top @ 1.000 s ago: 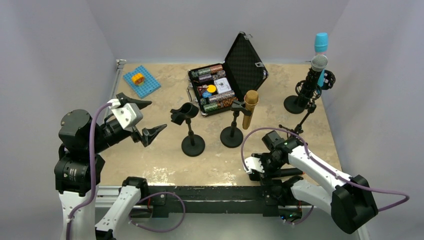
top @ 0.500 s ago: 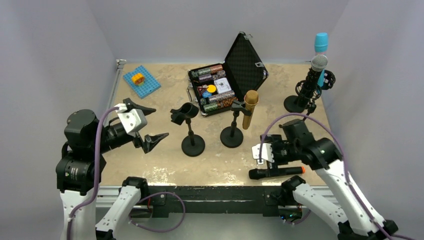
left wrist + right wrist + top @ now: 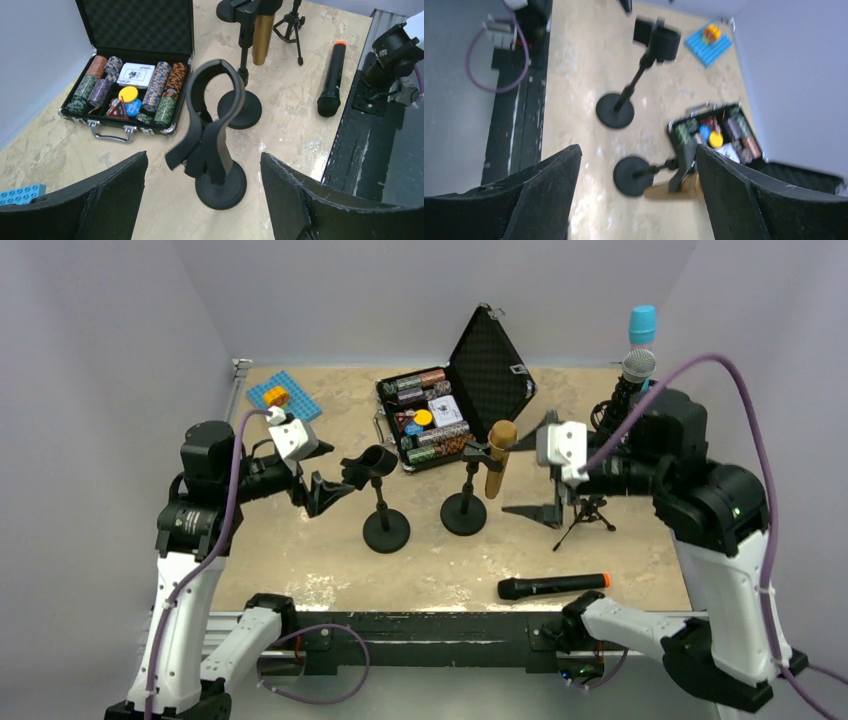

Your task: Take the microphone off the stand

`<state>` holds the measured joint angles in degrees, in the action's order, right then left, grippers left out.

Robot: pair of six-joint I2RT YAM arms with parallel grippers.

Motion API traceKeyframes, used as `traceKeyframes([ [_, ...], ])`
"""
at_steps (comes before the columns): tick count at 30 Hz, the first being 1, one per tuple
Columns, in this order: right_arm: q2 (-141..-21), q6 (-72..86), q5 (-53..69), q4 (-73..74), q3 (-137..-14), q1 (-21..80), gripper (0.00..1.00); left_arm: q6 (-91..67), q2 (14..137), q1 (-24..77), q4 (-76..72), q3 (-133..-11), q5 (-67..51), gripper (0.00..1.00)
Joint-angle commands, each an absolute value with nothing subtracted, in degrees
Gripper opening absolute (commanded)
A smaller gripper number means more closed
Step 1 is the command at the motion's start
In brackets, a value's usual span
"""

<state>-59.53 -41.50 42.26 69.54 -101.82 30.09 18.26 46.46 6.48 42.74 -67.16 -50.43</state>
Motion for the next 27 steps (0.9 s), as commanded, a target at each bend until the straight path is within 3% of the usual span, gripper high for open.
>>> traceKeyframes([
  [1,-68.91,-33.31,40.87,61.55,-111.95,35.82,0.88,14.12,50.40,7.20,32.83,-68.73,-52.79,0.86],
  [5,-75.87,-29.67,38.26,54.68,-115.81,39.94,0.86,14.45,50.51,7.14,33.79,-69.95,-51.10,0.85],
  [9,-81.33,-23.92,39.46,46.24,-115.47,41.91,0.82,0.09,47.76,7.04,37.61,-72.60,-39.36,0.85],
  [19,-94.77,-27.25,37.06,47.11,-119.98,49.10,0.83,-1.17,38.72,7.03,53.84,-70.27,-31.11,0.85],
  [27,-98.90,-28.97,33.45,48.36,-119.33,50.34,0.82,-2.45,35.34,6.87,54.60,-68.09,-29.10,0.85],
])
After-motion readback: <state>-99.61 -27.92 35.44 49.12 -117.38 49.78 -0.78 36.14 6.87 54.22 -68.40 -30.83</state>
